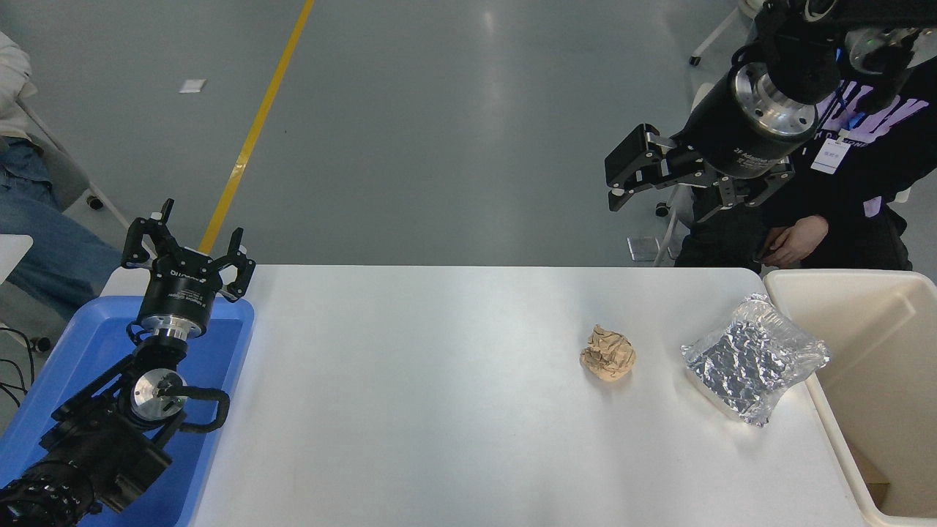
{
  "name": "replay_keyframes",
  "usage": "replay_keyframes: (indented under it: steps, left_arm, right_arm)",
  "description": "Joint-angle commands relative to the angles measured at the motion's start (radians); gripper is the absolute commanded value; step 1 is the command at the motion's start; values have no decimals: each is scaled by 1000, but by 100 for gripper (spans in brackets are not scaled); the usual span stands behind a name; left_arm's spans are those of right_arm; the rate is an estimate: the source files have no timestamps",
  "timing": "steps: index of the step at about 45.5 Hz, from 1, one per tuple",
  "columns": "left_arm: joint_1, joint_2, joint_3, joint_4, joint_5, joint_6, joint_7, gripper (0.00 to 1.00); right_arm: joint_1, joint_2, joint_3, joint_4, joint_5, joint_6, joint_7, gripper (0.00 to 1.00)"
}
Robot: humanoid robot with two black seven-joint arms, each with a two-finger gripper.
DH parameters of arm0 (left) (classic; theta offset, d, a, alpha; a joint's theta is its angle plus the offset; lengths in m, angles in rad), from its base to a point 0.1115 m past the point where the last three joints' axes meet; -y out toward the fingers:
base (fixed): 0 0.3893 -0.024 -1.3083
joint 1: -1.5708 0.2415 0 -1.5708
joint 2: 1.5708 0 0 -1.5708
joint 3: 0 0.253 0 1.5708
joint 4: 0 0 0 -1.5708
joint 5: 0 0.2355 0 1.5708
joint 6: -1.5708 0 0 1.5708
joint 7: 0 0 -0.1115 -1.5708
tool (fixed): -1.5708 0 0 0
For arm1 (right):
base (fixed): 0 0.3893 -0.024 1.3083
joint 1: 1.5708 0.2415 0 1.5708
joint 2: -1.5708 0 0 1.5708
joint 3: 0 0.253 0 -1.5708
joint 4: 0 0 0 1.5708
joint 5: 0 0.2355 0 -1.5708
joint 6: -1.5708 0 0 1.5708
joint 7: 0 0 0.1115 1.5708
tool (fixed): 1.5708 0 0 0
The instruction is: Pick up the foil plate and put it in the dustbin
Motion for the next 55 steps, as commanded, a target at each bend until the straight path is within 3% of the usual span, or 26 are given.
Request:
replay_keyframes:
  steps: [1, 55]
  left_arm:
    - [0, -1, -2, 0, -1, 0, 0, 99]
    - [0, -5, -3, 0, -1, 3, -2, 99]
  right_arm:
    - [0, -2, 2, 0, -1, 0, 0, 100]
    - [14, -40, -15, 0, 1, 0, 0, 100]
